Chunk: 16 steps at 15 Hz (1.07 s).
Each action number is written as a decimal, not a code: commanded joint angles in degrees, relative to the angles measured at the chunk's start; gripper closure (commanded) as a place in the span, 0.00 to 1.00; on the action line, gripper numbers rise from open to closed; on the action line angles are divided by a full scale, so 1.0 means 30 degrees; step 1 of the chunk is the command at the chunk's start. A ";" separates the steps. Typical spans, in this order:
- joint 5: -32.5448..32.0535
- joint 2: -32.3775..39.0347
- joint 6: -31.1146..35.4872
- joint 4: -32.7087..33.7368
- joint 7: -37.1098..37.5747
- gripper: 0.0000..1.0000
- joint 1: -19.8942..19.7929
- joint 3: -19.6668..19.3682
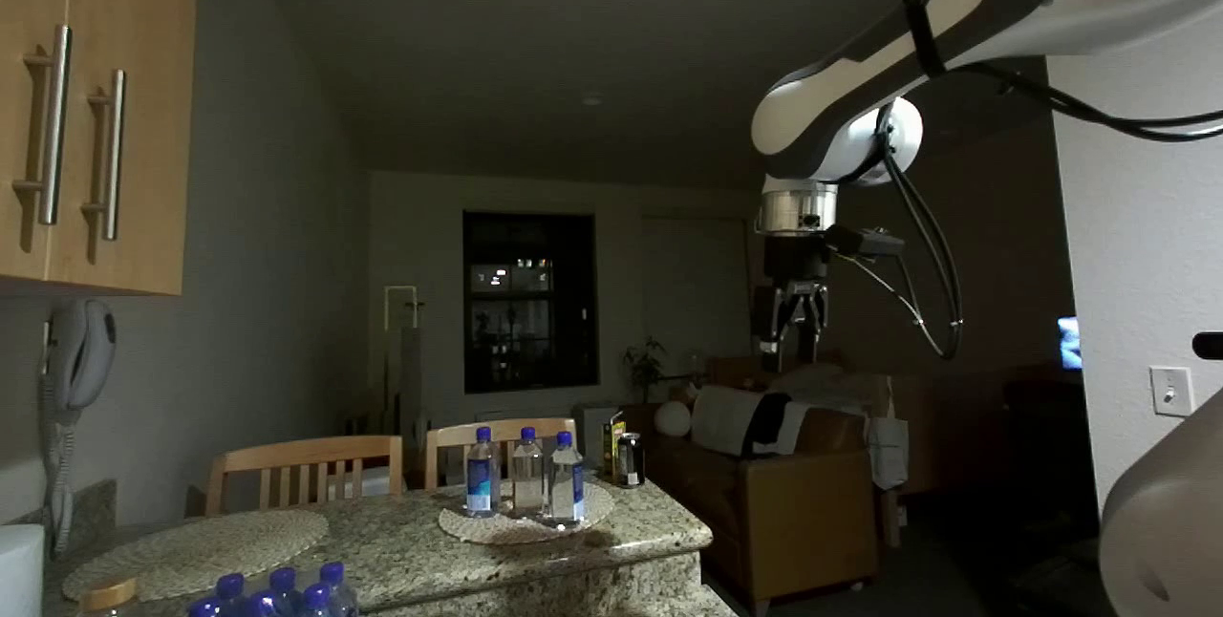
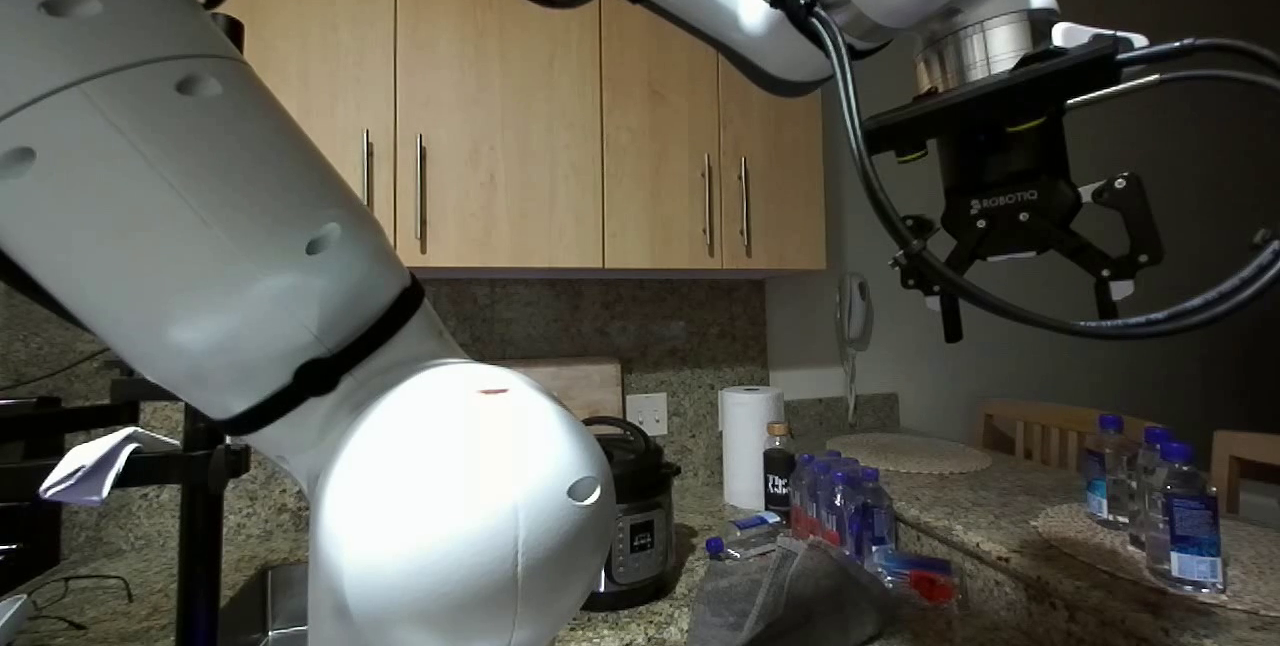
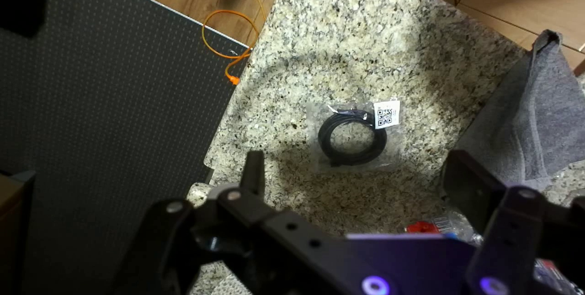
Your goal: Move the grey towel to the right.
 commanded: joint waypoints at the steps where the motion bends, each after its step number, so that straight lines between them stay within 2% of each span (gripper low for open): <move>1: 0.0090 0.0037 -0.0051 0.0054 -0.0071 0.00 -0.0129 0.0108; 16: 0.0383 0.0412 0.0229 0.0145 0.0290 0.00 0.0363 0.0671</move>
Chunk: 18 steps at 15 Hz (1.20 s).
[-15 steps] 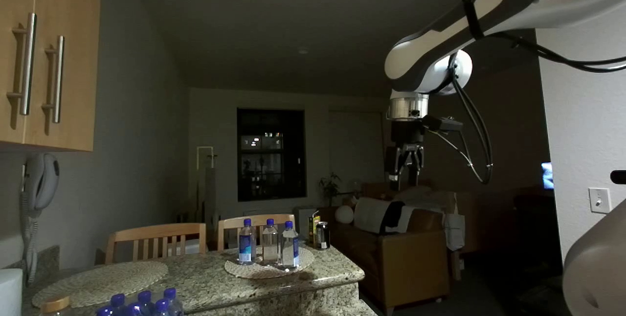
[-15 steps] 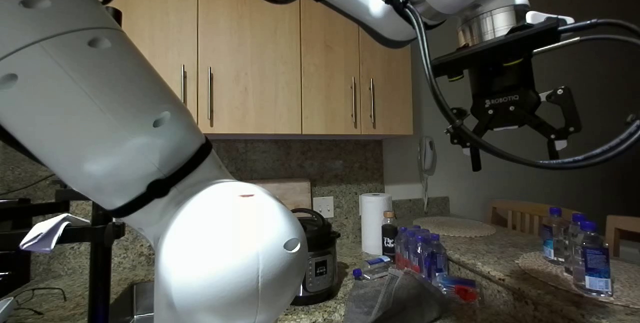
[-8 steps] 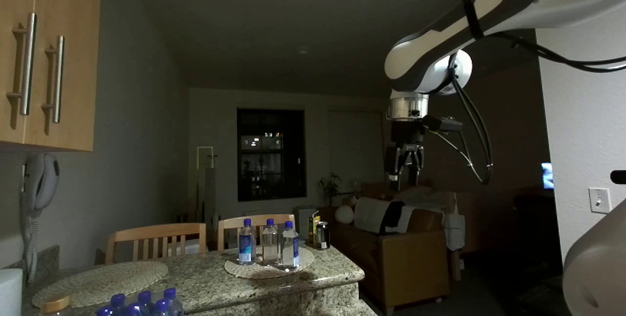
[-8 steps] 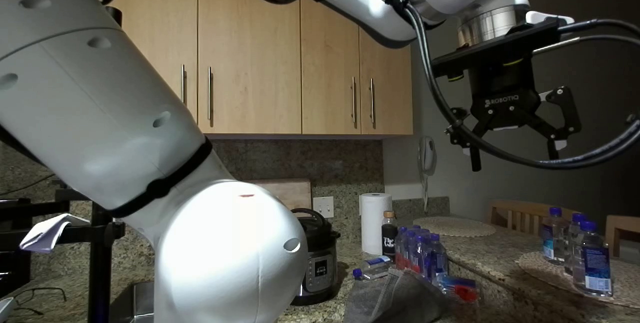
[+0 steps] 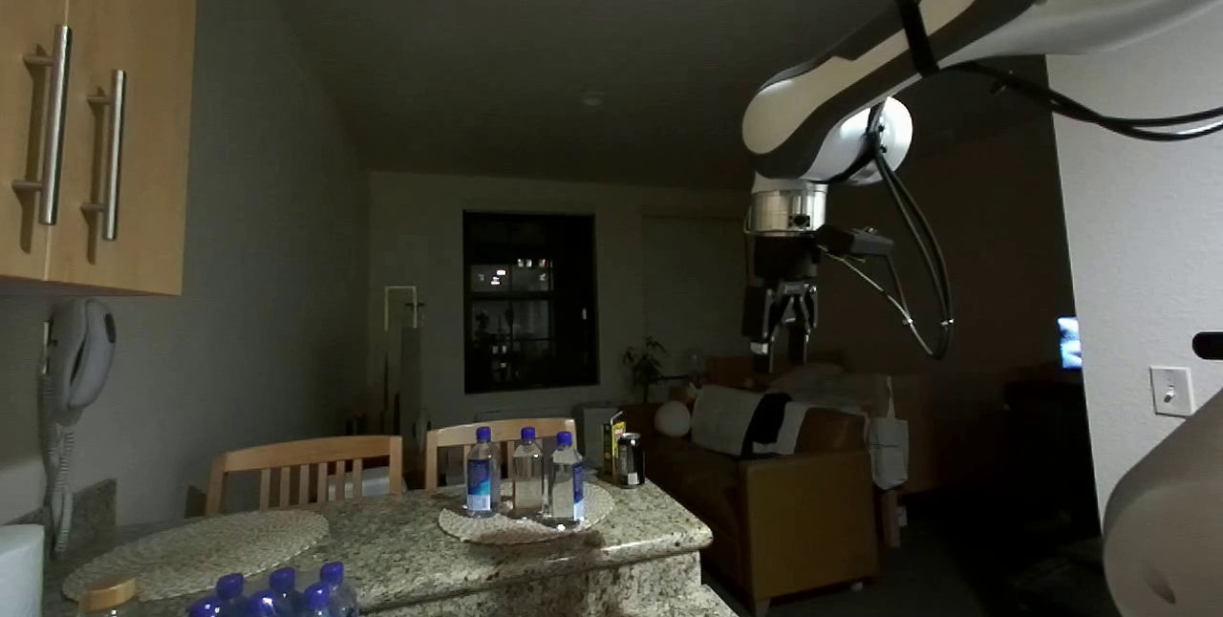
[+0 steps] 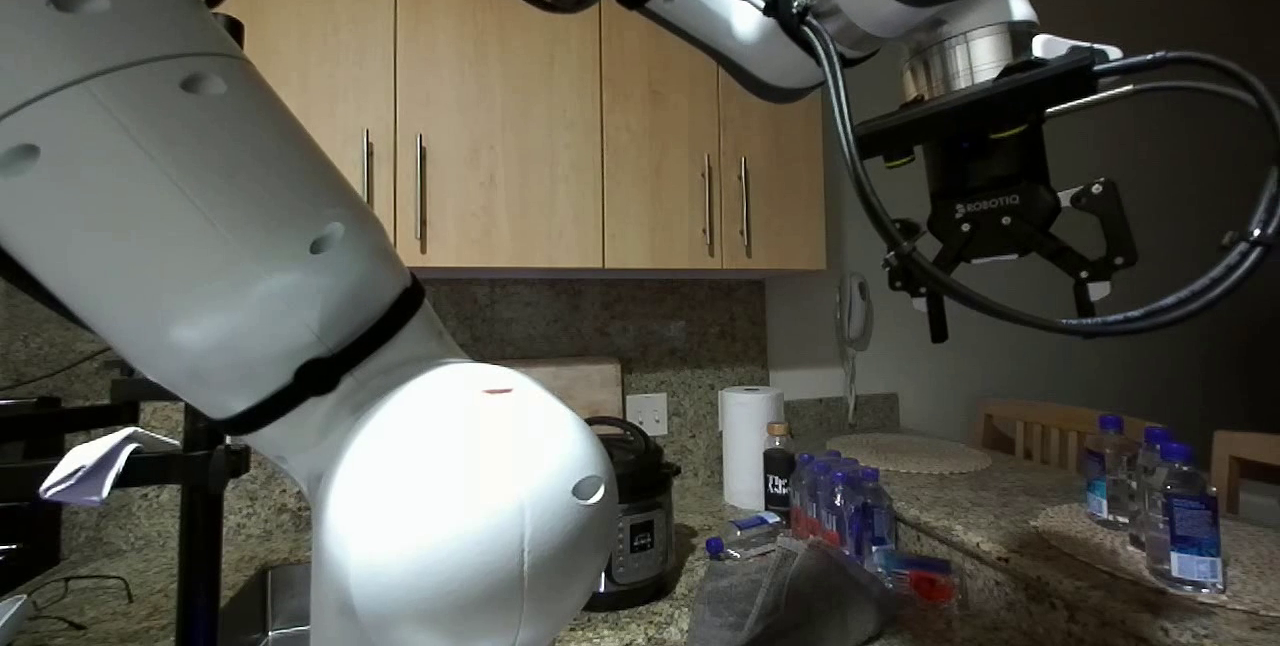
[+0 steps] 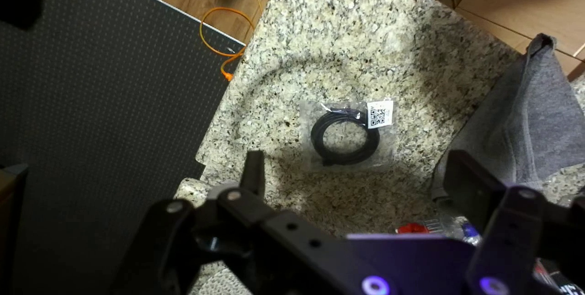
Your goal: Move the grey towel to the right.
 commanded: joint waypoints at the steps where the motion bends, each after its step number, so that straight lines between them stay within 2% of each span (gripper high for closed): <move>1: 0.0319 0.0299 0.0388 0.0056 0.0377 0.00 0.0077 0.0403; 8: 0.1028 0.0323 0.1694 -0.0288 0.1562 0.00 0.0302 0.1258; 12: 0.1099 0.0146 0.2108 -0.0794 0.2604 0.00 0.0748 0.2376; 18: 0.1641 -0.0151 0.3415 -0.1516 0.5610 0.00 0.1371 0.4334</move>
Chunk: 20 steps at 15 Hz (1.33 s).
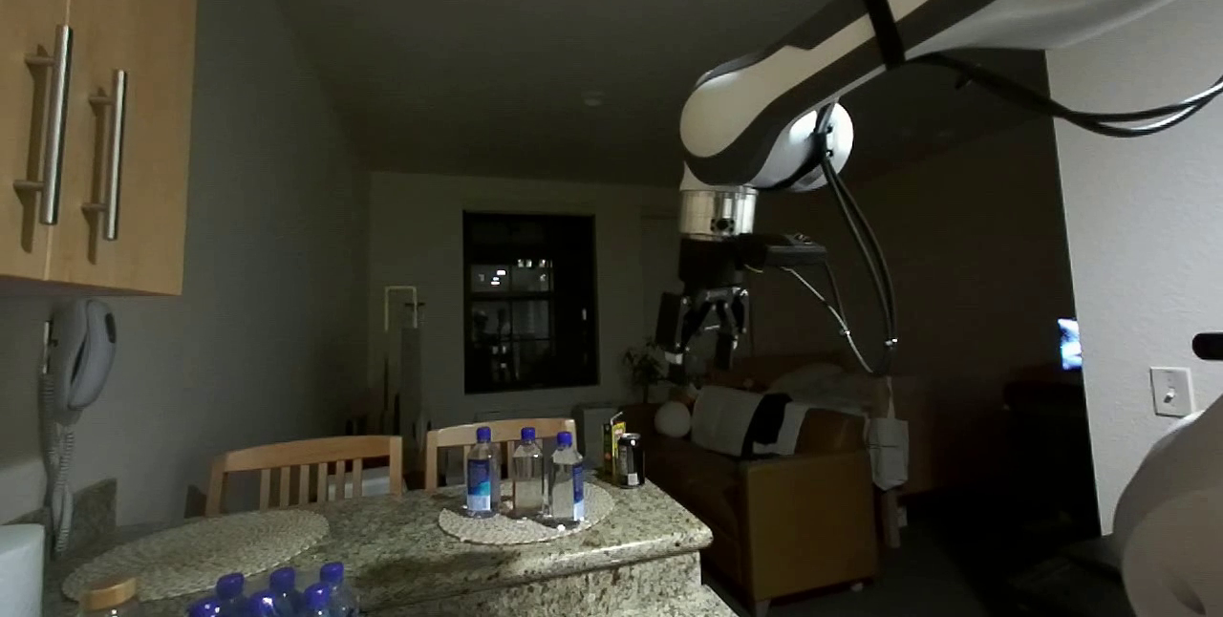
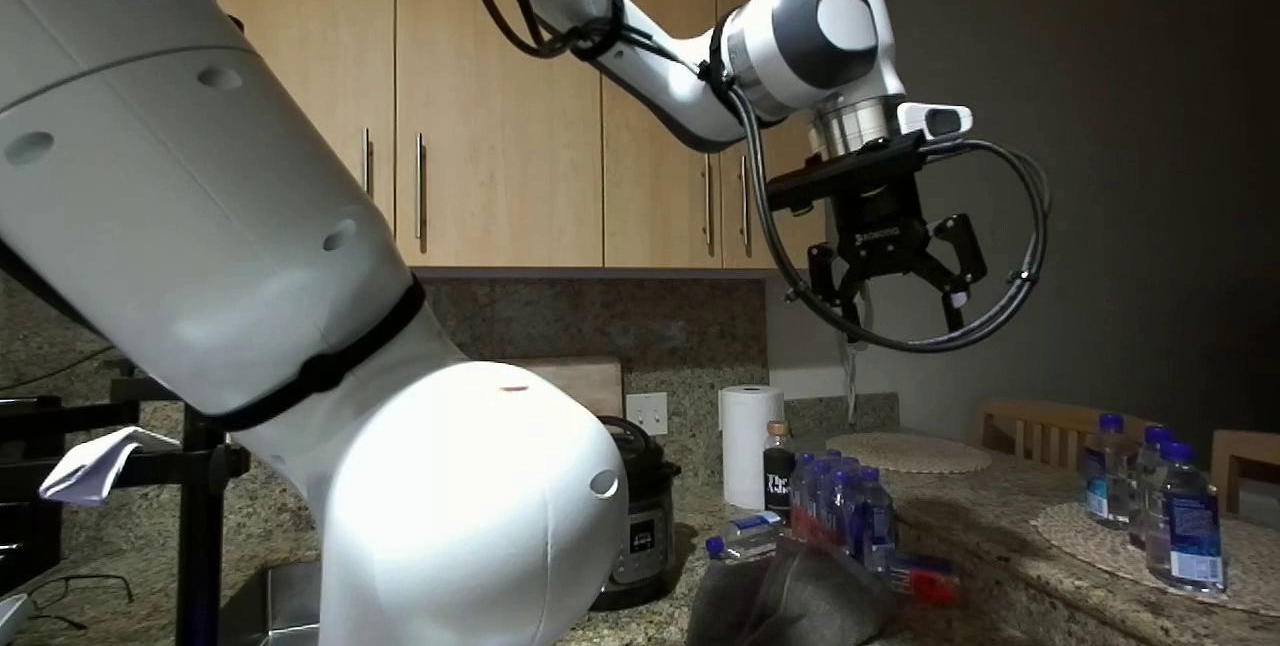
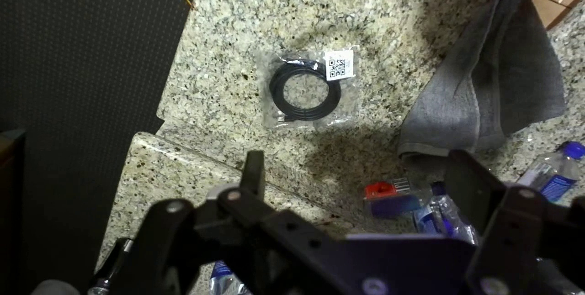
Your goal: Move the grey towel to the right.
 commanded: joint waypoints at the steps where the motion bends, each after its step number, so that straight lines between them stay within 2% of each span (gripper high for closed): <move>1: 0.0558 -0.0448 0.1139 -0.0790 0.1981 0.00 0.0309 0.1176; 8: 0.1492 -0.0602 0.3148 -0.1478 0.6495 0.00 0.1051 0.3804; 13: 0.1001 0.0043 0.4587 -0.1425 0.9672 0.00 0.1085 0.6239; 16: 0.0706 0.1186 0.5740 -0.0996 1.1329 0.00 0.0990 0.7878; 20: -0.0304 0.3871 0.7454 0.0112 1.3815 0.00 0.0362 1.0104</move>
